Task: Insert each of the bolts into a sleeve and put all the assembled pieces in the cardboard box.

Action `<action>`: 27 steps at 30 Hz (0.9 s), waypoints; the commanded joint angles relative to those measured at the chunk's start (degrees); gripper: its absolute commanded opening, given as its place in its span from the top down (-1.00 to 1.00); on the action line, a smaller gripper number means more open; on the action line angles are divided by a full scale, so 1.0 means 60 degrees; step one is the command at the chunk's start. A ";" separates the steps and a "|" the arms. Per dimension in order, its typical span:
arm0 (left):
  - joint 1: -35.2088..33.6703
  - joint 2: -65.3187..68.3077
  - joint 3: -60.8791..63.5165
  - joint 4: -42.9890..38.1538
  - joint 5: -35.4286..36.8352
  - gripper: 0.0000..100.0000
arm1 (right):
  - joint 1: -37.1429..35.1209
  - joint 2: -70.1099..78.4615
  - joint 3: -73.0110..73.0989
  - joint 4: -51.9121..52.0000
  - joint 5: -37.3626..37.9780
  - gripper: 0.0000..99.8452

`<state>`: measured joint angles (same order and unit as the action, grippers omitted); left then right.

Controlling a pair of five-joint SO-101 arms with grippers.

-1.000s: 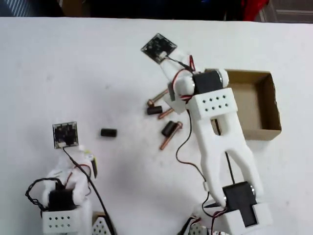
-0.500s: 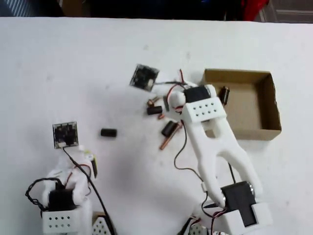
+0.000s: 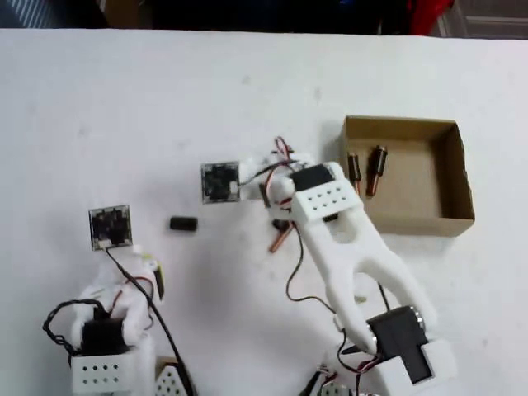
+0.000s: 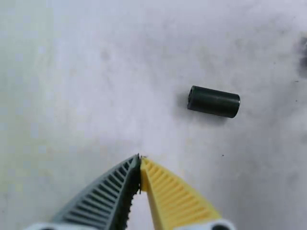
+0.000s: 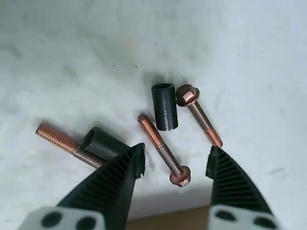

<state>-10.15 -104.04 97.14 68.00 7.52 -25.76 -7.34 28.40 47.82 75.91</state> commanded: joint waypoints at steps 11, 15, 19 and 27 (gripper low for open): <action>-0.0110 -0.0081 -0.0015 0.0044 0.0073 0.95 | -0.0418 0.0974 0.0161 -0.1604 0.0117 0.62; -0.0110 -0.0081 -0.0015 0.0044 0.0073 0.95 | -0.0388 0.1004 0.0176 -0.1634 0.0117 0.62; -0.0110 -0.0081 -0.0015 0.0044 0.0073 0.95 | -0.0374 0.1194 0.0176 -0.1648 0.0117 0.62; -0.0110 -0.0081 -0.0015 0.0044 0.0073 0.95 | -0.0388 0.2278 -0.0322 -0.1678 0.0044 0.62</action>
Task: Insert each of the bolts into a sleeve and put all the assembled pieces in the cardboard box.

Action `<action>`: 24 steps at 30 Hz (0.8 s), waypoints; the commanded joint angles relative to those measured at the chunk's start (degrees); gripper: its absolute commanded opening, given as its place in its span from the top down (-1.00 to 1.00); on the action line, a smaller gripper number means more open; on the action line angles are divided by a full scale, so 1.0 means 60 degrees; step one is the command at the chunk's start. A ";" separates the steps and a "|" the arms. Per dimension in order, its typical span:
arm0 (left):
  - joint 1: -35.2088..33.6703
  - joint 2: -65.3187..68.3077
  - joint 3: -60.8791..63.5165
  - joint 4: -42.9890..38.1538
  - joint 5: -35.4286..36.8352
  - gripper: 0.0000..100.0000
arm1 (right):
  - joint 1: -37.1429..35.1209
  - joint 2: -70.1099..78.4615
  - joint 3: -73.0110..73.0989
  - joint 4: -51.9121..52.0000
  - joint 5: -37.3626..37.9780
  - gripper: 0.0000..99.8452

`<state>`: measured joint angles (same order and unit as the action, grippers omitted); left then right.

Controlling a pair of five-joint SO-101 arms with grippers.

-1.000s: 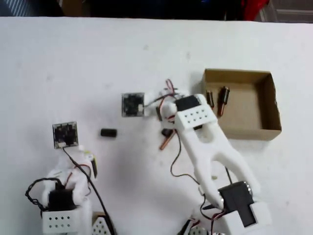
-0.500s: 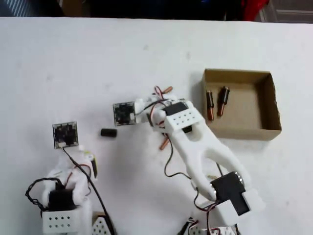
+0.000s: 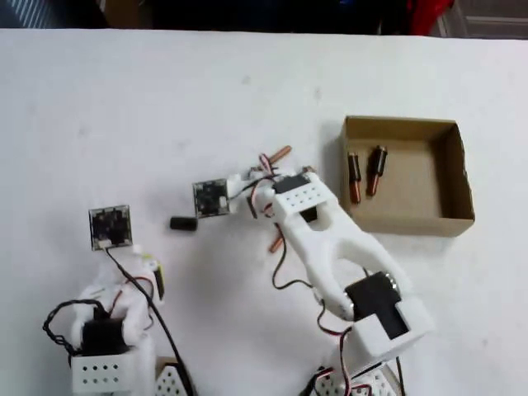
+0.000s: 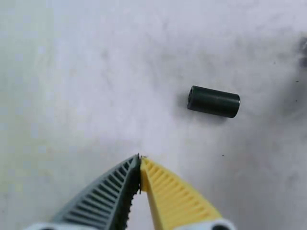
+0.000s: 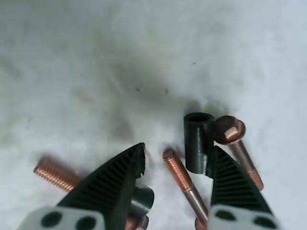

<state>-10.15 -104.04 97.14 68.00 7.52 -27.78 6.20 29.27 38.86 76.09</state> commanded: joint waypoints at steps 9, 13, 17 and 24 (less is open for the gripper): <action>-0.0110 -0.0081 -0.0015 0.0044 0.0073 0.95 | -0.0022 0.0505 -0.0513 -0.1004 0.0044 0.62; -0.0110 -0.0081 -0.0015 0.0044 0.0073 0.95 | -0.0051 0.0784 -0.0513 -0.1209 0.0015 0.62; -0.0110 -0.0081 -0.0015 0.0044 0.0073 0.95 | -0.0022 0.0872 -0.0513 -0.1253 0.0015 0.63; -0.0110 -0.0081 -0.0015 0.0044 0.0073 0.95 | -0.0037 0.0872 -0.0513 -0.1253 0.0015 0.81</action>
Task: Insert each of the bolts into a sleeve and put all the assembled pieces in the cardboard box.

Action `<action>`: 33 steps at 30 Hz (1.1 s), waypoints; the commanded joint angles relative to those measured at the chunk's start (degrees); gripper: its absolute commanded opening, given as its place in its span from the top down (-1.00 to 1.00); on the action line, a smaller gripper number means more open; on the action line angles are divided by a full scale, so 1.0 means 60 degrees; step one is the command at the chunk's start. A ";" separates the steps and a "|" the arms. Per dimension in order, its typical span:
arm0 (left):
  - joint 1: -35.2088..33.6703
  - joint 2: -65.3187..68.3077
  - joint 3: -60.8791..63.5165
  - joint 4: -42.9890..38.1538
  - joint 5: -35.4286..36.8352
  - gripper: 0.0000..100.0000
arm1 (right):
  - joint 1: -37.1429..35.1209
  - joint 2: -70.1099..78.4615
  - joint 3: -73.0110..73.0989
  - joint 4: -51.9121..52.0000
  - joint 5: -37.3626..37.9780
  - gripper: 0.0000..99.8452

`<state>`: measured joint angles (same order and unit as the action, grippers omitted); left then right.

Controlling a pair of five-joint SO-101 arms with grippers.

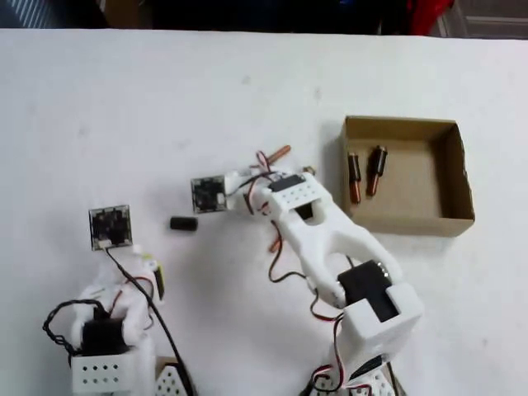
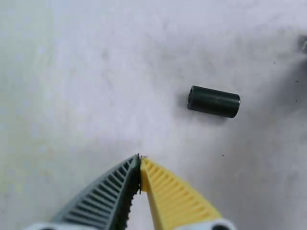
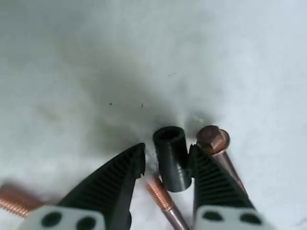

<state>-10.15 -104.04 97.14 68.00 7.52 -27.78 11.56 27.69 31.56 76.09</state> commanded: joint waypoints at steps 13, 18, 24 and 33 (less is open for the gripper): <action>-0.0110 -0.0081 -0.0015 0.0044 0.0073 0.95 | -0.0095 -0.0198 -0.0557 -0.0022 0.0000 0.98; -0.0110 -0.0081 -0.0015 0.0044 0.0073 0.95 | -0.0183 -0.0198 -0.0571 -0.0037 0.0000 0.96; -0.0110 -0.0081 -0.0015 0.0044 0.0073 0.95 | -0.0418 -0.0564 -0.0571 -0.0037 0.0000 0.97; -0.0110 -0.0081 -0.0015 0.0044 0.0073 0.95 | -0.1004 -0.2806 -0.0557 0.1487 -0.2623 0.97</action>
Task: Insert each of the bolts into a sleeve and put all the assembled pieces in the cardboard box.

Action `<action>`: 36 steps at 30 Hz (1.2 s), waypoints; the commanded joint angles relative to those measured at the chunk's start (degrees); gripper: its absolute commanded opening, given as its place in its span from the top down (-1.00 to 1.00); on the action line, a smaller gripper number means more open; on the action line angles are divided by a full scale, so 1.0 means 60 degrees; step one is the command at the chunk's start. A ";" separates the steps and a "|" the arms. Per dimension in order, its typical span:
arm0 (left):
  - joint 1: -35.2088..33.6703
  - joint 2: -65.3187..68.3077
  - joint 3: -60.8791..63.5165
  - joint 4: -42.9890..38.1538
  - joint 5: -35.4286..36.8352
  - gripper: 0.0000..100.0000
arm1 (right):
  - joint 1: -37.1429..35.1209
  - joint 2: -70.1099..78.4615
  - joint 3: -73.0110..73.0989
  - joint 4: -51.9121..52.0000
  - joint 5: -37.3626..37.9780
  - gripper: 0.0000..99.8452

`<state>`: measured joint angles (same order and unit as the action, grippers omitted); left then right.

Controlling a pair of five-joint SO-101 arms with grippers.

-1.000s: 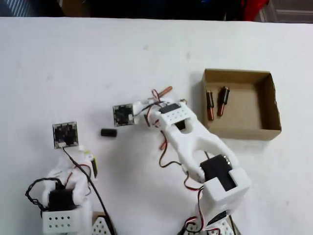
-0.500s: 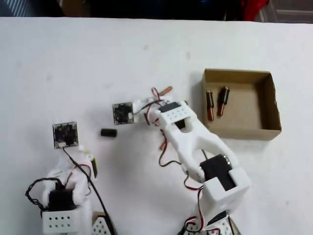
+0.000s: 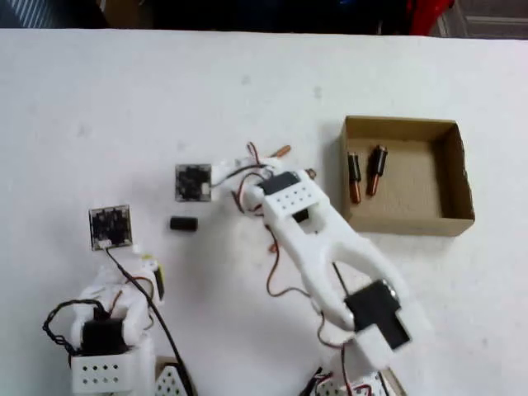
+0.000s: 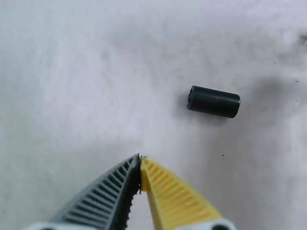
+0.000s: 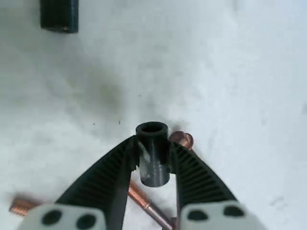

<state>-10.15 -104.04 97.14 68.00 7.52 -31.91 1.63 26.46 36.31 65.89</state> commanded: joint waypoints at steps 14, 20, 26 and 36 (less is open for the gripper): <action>-0.0125 -0.0081 -0.0015 0.0044 0.0073 0.95 | -0.0608 -0.1502 -0.0278 0.2938 -0.3868 0.97; -0.0125 -0.0081 -0.0015 0.0044 0.0073 0.95 | -0.0667 -0.0066 -0.0366 0.2747 -0.3853 0.96; -0.0125 -0.0081 -0.0015 0.0044 0.0073 0.95 | -0.0652 0.0403 -0.0366 0.2615 -0.3883 0.96; -0.0125 -0.0081 -0.0015 0.0044 0.0073 0.95 | -0.0623 0.0491 -0.0293 0.2615 -0.3883 0.71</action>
<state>-10.24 -104.04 97.14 68.00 7.52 -36.13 4.97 26.37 52.75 42.86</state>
